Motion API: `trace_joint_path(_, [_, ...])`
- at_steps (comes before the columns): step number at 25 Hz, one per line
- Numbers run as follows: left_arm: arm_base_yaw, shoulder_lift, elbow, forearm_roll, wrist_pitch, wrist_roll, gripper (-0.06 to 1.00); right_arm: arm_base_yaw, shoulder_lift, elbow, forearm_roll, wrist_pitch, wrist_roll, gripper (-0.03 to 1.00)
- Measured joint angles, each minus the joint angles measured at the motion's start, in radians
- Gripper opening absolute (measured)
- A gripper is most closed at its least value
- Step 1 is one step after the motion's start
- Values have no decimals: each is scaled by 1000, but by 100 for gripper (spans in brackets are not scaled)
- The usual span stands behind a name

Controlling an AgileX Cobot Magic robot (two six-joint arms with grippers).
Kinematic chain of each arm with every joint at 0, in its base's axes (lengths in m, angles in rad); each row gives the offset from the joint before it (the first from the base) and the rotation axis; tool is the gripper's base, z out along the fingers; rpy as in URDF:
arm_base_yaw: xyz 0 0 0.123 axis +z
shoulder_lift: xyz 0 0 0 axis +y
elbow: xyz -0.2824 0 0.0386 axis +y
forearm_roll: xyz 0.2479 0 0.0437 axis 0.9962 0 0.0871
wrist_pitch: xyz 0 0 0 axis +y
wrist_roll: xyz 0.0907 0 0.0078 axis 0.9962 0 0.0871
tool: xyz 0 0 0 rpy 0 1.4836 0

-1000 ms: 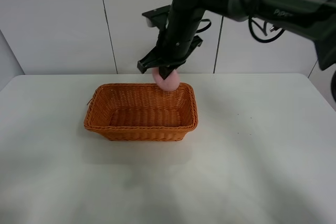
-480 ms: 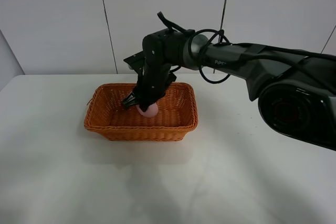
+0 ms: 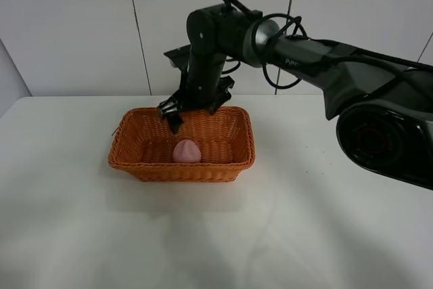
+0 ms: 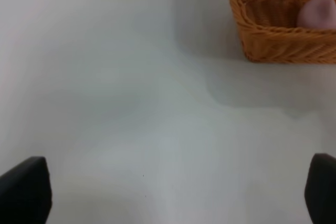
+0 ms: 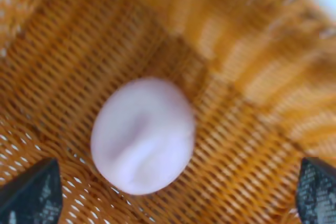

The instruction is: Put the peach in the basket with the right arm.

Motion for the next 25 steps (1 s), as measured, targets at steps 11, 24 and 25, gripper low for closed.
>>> trace_joint_path(11, [0,0,0,0,0,0,99,-106,-36,-159,-6,43,4,68])
trace_joint_path(24, [0,0,0,0,0,0,99,-478,-36,-159,-55,43,-15,68])
trace_joint_path(25, [0,0,0,0,0,0,99,-503,-36,-159,-56,43,-15,68])
